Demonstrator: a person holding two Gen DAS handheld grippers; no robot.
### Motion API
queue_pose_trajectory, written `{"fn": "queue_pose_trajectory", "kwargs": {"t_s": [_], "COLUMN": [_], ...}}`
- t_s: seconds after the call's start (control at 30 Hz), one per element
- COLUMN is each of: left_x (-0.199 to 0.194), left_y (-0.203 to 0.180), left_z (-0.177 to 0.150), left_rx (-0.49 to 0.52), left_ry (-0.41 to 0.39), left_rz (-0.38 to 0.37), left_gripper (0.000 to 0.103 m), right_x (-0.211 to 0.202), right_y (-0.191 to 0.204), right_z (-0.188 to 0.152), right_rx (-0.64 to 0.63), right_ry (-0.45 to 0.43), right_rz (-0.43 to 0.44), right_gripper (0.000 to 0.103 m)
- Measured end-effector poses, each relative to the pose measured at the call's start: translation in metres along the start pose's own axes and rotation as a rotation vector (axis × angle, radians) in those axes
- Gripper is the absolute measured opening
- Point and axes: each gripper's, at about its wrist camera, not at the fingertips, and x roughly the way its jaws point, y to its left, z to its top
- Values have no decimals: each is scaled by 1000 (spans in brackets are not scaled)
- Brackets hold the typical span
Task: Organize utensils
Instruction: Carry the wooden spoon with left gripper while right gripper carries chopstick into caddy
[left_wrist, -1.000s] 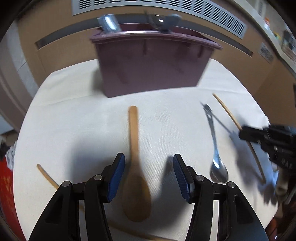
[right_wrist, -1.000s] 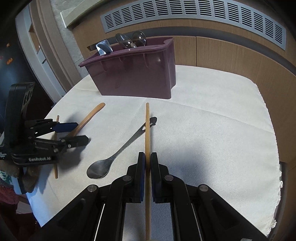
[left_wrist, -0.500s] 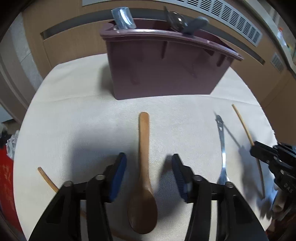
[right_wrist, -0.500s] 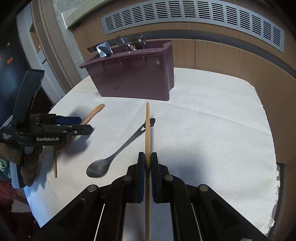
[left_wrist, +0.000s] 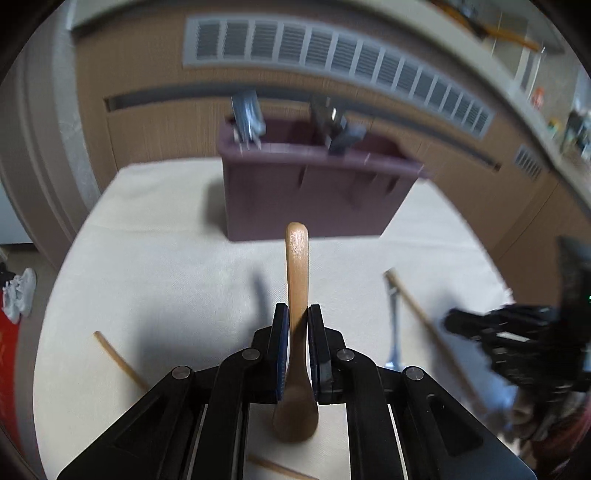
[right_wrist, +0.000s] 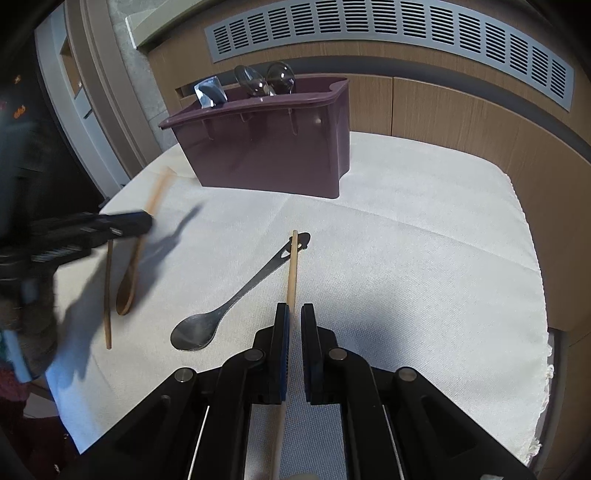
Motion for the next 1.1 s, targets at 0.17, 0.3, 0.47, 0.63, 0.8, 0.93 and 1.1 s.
{"fn": "queue_pose_trajectory", "kwargs": {"t_s": [0.17, 0.3, 0.47, 0.63, 0.8, 0.93, 1.1], "left_x": [-27, -31, -39, -51, -67, -92, -142], "left_y": [1, 3, 5, 4, 0, -5, -13], "left_z": [5, 5, 4, 5, 11, 32, 89], "left_rx": [-22, -31, -40, -39, -35, -26, 10], "left_ry": [-73, -89, -110, -133, -179, -258, -434], "left_rz": [-29, -38, -47, -56, -64, -77, -86], "left_gripper": [10, 10, 10, 10, 10, 10, 10], "right_x": [17, 32, 19, -22, -49, -78, -154], "right_y": [8, 11, 12, 8, 6, 13, 32], "right_z": [9, 15, 19, 25, 32, 50, 106], "right_rx": [-29, -37, -36, -2, 20, 35, -47], "right_ry": [51, 78, 44, -83, -171, -304, -562], "right_rz": [4, -47, -31, 2, 8, 17, 7], "right_gripper": [11, 10, 6, 5, 5, 5, 5]}}
